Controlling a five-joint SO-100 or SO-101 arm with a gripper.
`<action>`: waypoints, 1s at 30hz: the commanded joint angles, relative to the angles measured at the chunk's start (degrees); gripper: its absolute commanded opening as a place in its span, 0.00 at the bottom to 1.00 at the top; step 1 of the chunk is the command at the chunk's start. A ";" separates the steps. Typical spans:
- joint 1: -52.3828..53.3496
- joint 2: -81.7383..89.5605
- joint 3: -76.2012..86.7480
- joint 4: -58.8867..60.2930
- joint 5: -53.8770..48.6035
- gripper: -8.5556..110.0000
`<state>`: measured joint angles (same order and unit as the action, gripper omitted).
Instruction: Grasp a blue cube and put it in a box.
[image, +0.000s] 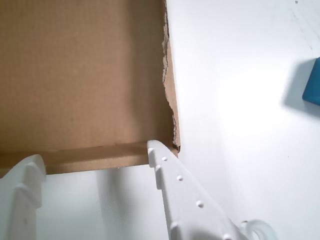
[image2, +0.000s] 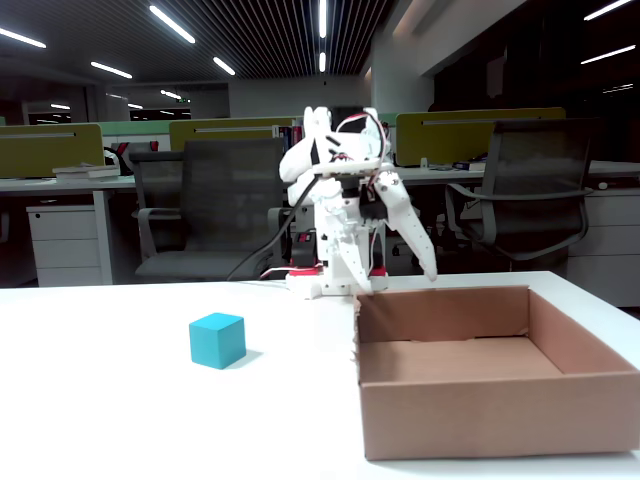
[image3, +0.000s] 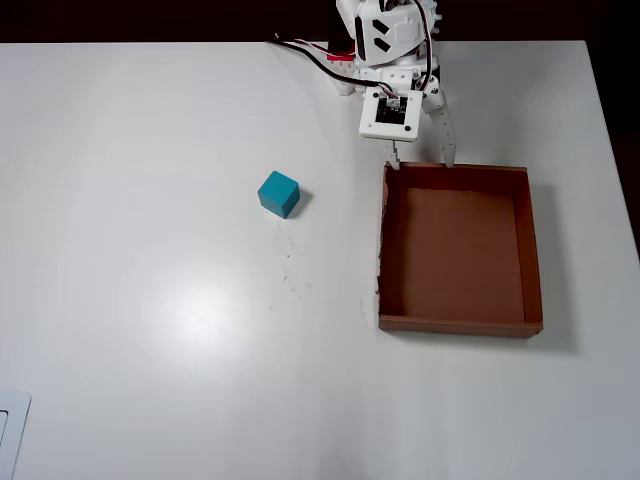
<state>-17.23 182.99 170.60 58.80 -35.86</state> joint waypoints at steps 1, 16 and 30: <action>-0.35 -0.62 -0.35 0.18 -0.35 0.29; -0.35 -0.62 -0.35 0.18 -0.35 0.29; -2.29 -0.62 -0.35 1.32 -0.35 0.32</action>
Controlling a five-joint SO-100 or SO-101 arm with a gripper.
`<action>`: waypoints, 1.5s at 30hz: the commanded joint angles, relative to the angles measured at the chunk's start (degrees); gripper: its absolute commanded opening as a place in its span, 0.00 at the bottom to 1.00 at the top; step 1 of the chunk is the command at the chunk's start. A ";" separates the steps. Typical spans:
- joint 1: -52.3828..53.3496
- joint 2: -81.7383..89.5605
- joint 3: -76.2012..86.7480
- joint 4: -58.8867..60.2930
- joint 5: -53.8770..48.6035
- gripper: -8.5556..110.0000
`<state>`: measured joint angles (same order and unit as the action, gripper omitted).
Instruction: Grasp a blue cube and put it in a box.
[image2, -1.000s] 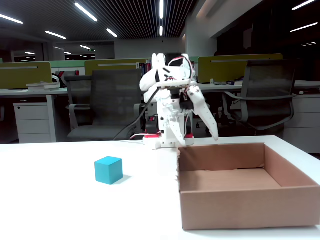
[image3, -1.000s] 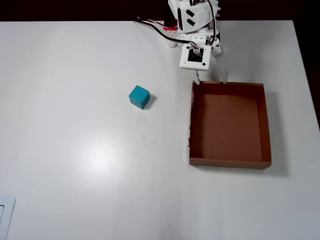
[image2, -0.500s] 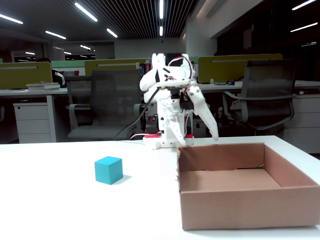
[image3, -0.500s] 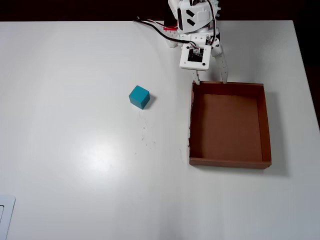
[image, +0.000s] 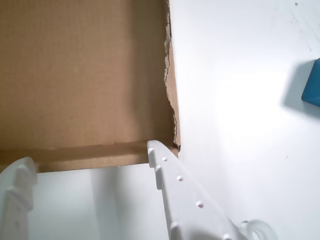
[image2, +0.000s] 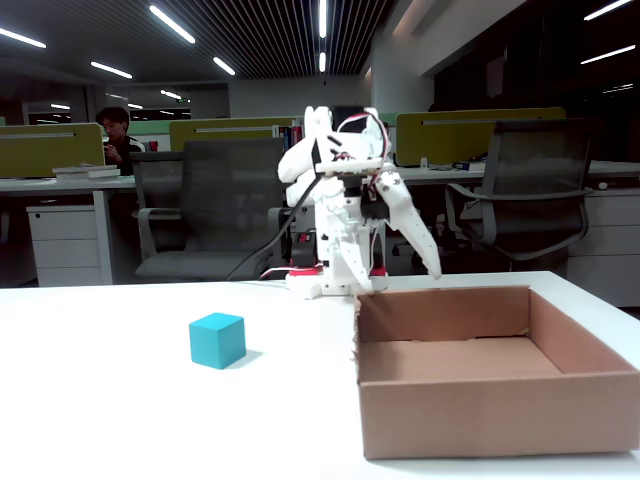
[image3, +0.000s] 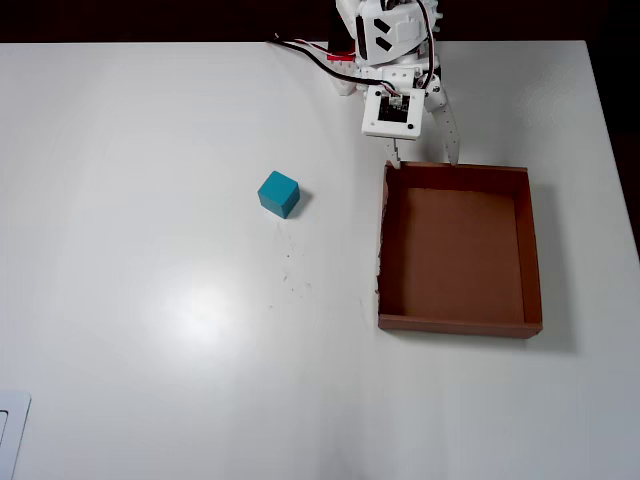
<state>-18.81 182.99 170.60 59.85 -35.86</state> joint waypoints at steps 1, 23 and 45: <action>-0.70 -0.62 -0.35 0.26 -0.35 0.32; 1.76 -0.70 -3.43 -1.41 0.09 0.28; 26.63 -27.42 -40.52 8.26 0.09 0.30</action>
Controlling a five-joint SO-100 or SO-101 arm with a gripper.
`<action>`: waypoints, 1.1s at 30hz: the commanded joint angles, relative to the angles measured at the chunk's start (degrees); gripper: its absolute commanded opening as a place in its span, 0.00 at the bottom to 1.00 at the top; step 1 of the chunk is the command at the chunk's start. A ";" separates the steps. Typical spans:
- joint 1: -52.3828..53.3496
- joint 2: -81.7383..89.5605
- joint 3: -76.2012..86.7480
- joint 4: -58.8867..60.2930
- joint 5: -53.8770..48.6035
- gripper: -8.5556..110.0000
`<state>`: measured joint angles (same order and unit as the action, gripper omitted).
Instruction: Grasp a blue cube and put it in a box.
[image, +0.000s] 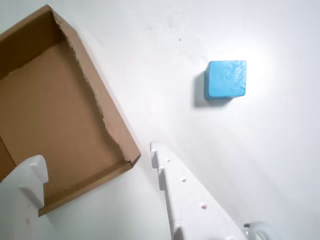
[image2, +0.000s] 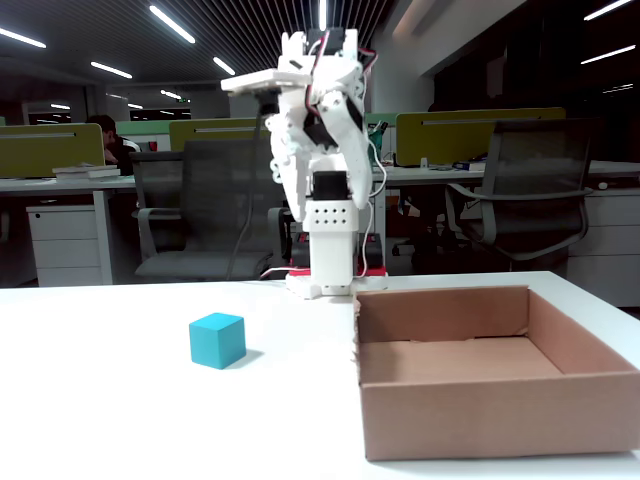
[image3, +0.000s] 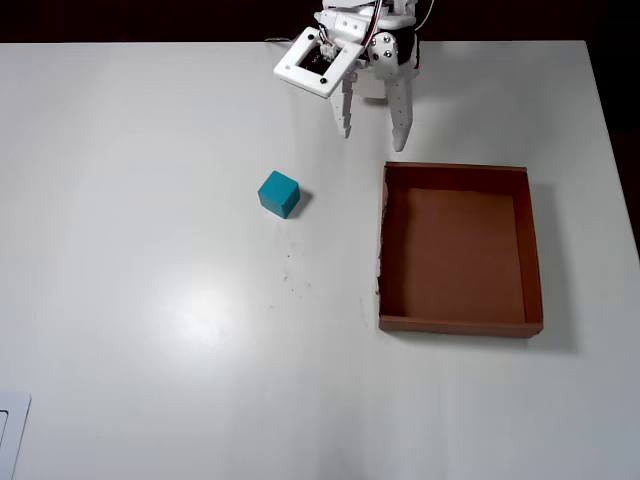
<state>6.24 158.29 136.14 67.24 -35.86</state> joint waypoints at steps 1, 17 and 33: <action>2.29 -4.22 -7.29 1.49 -0.09 0.30; 15.64 -26.98 -30.41 9.76 -0.44 0.32; 22.15 -42.19 -38.23 9.58 -2.64 0.32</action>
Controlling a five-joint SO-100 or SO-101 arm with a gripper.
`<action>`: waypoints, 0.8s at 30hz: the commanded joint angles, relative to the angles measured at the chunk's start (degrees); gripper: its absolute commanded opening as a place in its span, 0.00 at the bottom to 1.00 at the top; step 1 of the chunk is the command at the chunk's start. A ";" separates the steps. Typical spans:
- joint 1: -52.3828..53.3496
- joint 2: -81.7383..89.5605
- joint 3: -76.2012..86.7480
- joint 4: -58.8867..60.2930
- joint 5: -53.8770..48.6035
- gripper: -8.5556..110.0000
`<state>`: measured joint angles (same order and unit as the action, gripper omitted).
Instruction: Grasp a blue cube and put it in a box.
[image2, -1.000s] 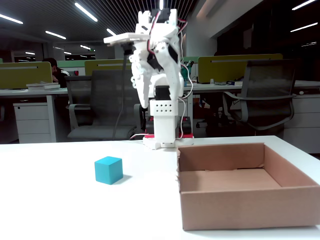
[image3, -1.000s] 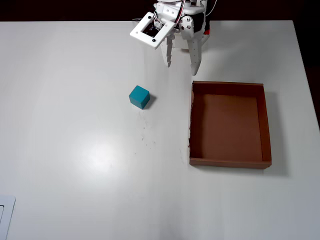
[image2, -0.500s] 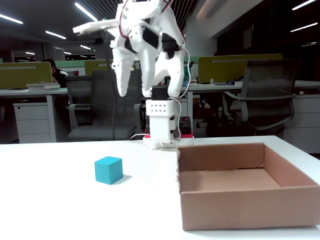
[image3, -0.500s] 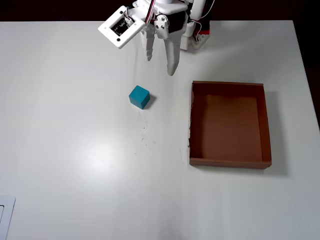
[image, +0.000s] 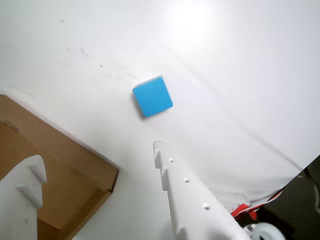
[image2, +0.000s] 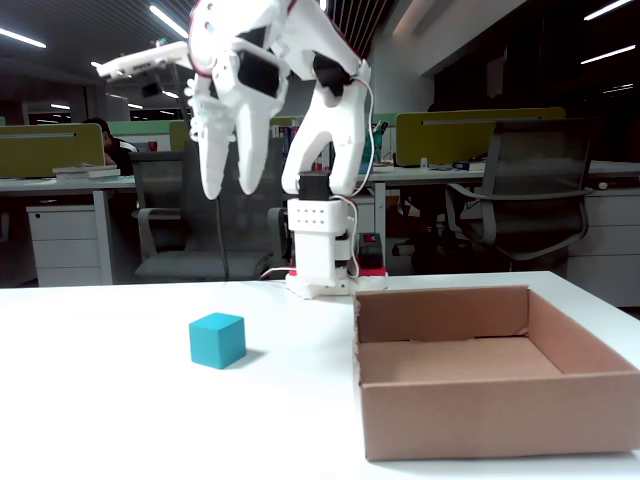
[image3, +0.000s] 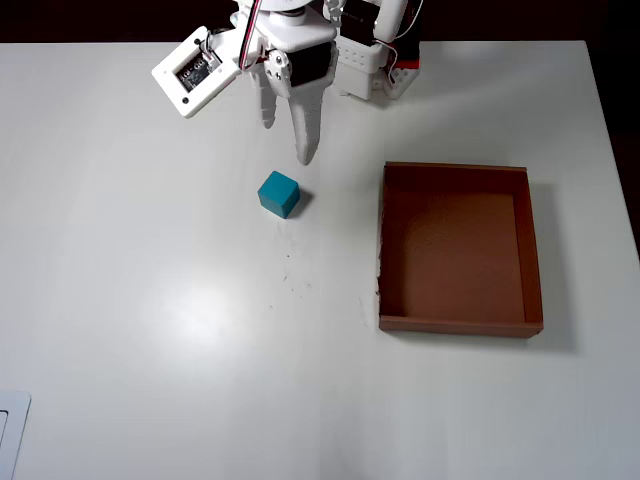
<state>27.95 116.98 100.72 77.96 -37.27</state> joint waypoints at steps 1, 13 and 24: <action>0.70 -1.85 -2.72 -1.58 -1.93 0.32; 4.66 -11.95 1.14 -7.73 -8.44 0.31; 5.80 -11.95 12.22 -14.85 -10.46 0.31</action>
<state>33.84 104.50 112.85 63.98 -47.11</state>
